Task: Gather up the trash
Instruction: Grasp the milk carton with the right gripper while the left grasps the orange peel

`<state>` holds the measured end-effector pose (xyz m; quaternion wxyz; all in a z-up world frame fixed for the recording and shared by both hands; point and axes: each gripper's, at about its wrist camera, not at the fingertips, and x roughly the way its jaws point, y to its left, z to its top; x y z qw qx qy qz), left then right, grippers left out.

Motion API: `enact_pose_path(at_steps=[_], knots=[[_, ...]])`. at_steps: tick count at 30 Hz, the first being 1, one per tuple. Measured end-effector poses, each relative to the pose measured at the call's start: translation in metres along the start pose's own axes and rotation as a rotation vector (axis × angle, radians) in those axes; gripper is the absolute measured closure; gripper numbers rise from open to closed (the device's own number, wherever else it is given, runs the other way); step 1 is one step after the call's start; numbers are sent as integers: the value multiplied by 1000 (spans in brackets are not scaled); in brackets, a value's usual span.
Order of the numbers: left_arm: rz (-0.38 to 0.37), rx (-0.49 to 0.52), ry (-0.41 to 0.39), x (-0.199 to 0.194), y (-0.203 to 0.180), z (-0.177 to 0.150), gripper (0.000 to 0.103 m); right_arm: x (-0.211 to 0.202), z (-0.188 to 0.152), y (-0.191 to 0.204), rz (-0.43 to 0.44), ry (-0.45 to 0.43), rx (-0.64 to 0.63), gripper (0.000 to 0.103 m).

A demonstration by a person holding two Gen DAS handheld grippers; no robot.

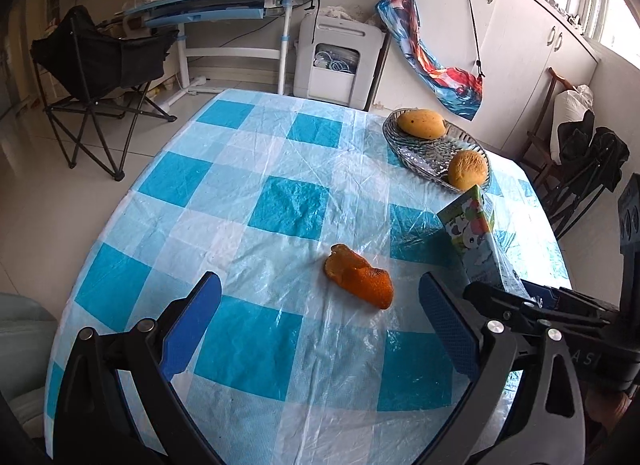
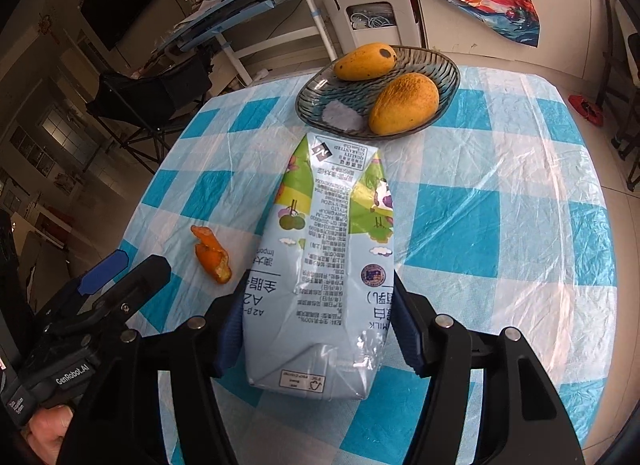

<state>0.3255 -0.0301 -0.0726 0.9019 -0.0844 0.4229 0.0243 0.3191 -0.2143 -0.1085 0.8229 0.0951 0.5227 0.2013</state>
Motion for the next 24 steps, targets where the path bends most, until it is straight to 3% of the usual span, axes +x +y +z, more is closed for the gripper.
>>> enact_pose_path(at_steps=[6, 10, 11, 12, 13, 16, 19, 24], knots=[[-6, -39, 26, 19, -6, 2, 10, -1, -1, -4, -28, 9, -13, 42], [-19, 10, 36, 29, -15, 0, 36, -2, -1, -6, -47, 17, -33, 42], [-17, 13, 42, 33, -14, -1, 50, -3, -1, -6, -48, 19, -36, 42], [-9, 21, 30, 34, -12, -2, 55, -3, -2, -6, -51, 22, -41, 42], [-1, 31, 26, 35, -10, -2, 69, -4, -3, -5, -55, 24, -46, 42], [-29, 32, 31, 30, 3, -2, 73, -5, -7, -2, -37, 39, -61, 43], [-34, 47, 40, 17, 17, -8, 86, -7, -12, 4, -8, 55, -72, 43], [-56, 78, 48, -18, 40, -30, 87, -18, -26, 18, 29, 57, -97, 43]])
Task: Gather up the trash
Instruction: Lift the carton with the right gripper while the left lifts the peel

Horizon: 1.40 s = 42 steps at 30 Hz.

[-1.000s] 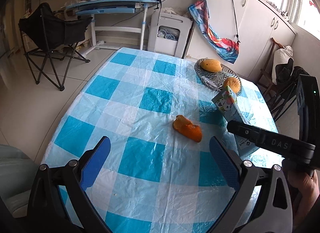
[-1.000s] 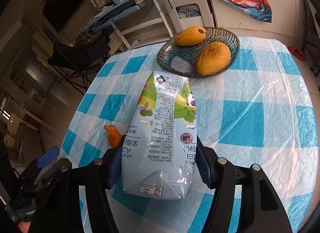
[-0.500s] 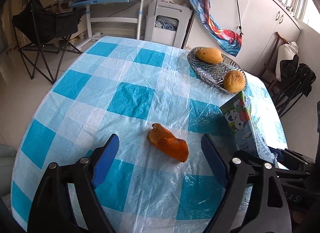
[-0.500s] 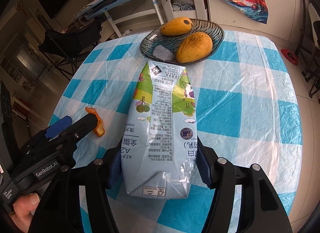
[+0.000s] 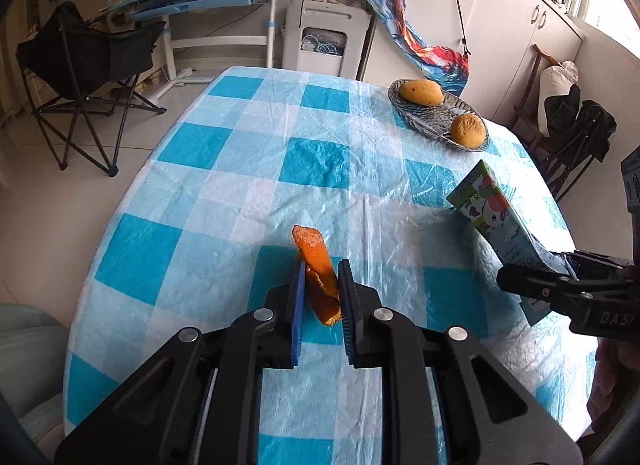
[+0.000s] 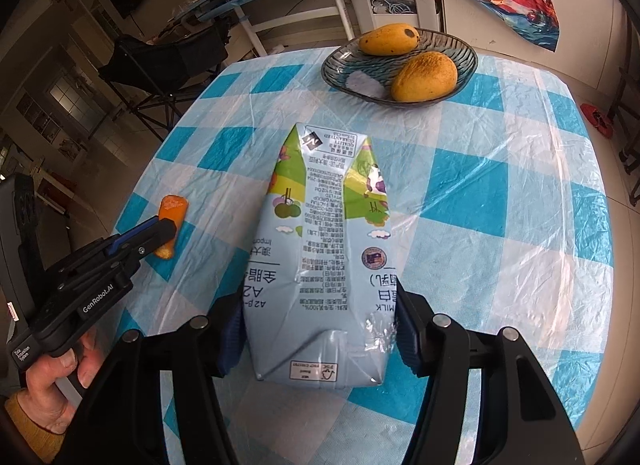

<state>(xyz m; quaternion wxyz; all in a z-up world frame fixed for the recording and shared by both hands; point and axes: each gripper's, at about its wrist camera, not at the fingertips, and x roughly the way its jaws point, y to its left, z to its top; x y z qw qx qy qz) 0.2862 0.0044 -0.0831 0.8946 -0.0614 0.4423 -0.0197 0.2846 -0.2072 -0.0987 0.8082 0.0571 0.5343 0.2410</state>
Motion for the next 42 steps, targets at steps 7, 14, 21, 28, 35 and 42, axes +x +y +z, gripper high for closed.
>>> enact_pose_path(at_steps=[7, 14, 21, 28, 35, 42], knots=[[-42, 31, 22, -46, 16, -47, 88, -13, -33, 26, 20, 25, -45, 43], [-40, 72, 44, -60, 10, -75, 74, -22, -52, 42, 23, 12, -51, 43], [5, 54, 24, -64, 19, -79, 49, -12, -51, 47, -6, 17, -43, 43], [32, 77, 42, -53, 10, -81, 45, -6, -48, 57, -41, 20, -80, 42], [50, 116, 8, -52, 1, -84, 76, 4, -51, 61, -84, 38, -126, 44], [12, 105, -10, -61, 3, -84, 88, -4, -53, 64, -54, 14, -135, 47]])
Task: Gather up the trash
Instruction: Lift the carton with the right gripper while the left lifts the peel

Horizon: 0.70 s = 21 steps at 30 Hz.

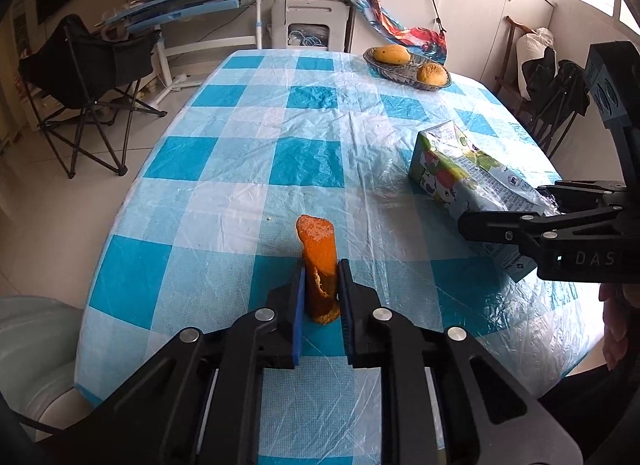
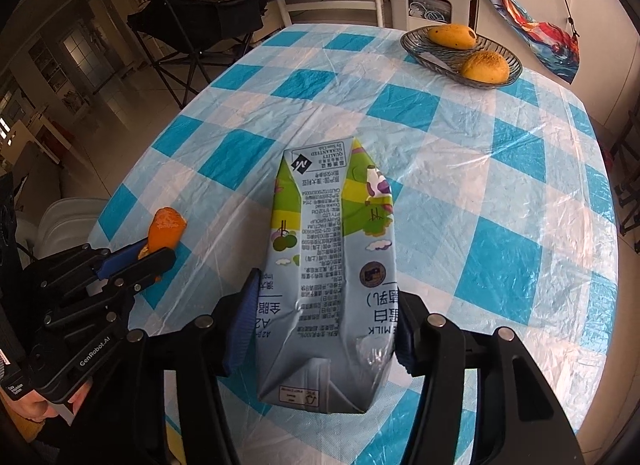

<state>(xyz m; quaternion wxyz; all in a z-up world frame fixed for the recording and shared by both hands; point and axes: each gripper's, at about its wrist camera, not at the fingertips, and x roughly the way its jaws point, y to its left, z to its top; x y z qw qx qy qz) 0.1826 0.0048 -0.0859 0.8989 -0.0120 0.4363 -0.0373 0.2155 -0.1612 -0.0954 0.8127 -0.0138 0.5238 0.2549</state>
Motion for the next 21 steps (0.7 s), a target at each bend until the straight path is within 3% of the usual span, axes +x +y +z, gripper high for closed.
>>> enact_pose_path(at_steps=[8, 21], knots=[[26, 55, -91, -33, -9, -6, 88, -20, -4, -3, 101, -43, 57, 47], [51, 58, -128, -69, -4, -36, 88, -43, -23, 19, 227, -107, 80, 47]])
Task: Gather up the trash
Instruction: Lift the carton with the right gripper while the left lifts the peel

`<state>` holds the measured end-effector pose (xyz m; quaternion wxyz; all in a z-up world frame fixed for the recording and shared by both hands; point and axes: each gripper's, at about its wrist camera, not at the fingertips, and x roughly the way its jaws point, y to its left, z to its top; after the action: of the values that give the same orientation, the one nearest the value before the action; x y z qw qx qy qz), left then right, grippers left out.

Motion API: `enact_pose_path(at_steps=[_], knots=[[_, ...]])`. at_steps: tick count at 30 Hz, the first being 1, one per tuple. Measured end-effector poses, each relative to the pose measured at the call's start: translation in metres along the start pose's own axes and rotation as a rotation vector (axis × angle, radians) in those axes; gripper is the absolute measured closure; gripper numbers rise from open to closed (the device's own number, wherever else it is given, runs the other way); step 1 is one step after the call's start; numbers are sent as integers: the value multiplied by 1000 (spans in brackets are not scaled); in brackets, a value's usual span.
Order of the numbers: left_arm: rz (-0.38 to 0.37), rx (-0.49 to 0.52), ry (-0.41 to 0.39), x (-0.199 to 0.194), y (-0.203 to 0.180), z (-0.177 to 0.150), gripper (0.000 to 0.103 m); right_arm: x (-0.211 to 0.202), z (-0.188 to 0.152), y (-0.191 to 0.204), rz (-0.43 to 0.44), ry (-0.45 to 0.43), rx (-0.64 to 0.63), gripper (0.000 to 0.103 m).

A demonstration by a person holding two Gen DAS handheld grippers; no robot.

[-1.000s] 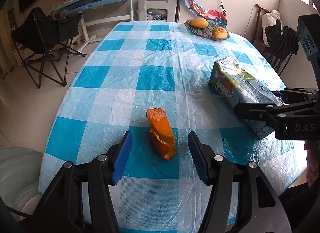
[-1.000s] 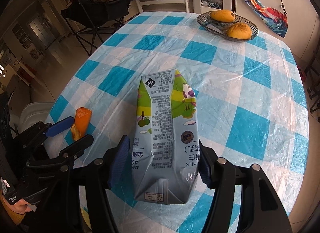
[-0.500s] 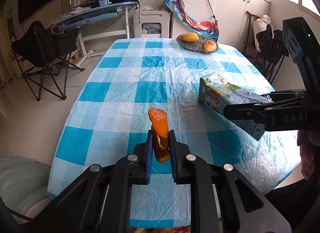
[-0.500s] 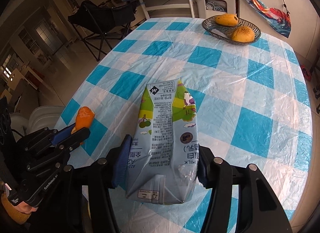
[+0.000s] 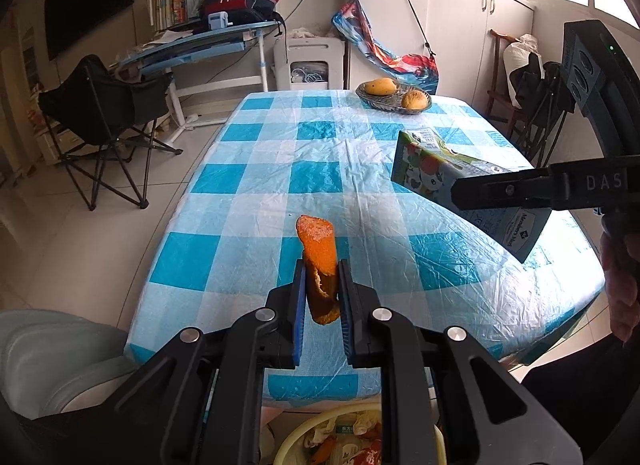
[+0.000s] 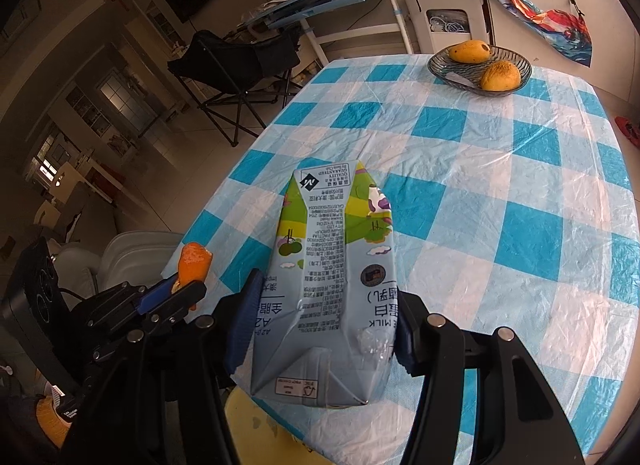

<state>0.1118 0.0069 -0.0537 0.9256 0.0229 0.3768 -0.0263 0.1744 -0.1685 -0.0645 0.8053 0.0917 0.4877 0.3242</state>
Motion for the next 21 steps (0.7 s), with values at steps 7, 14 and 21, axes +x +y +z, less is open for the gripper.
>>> enact_pose_path(at_steps=[7, 14, 21], knots=[[-1, -7, -6, -19, 4, -15, 88, 1, -30, 27, 80, -11, 3, 47], [-7, -19, -4, -36, 12, -31, 88, 2, -62, 48, 137, -13, 27, 47], [-17, -32, 6, -51, 17, -47, 88, 1, -88, 62, 176, -10, 59, 47]])
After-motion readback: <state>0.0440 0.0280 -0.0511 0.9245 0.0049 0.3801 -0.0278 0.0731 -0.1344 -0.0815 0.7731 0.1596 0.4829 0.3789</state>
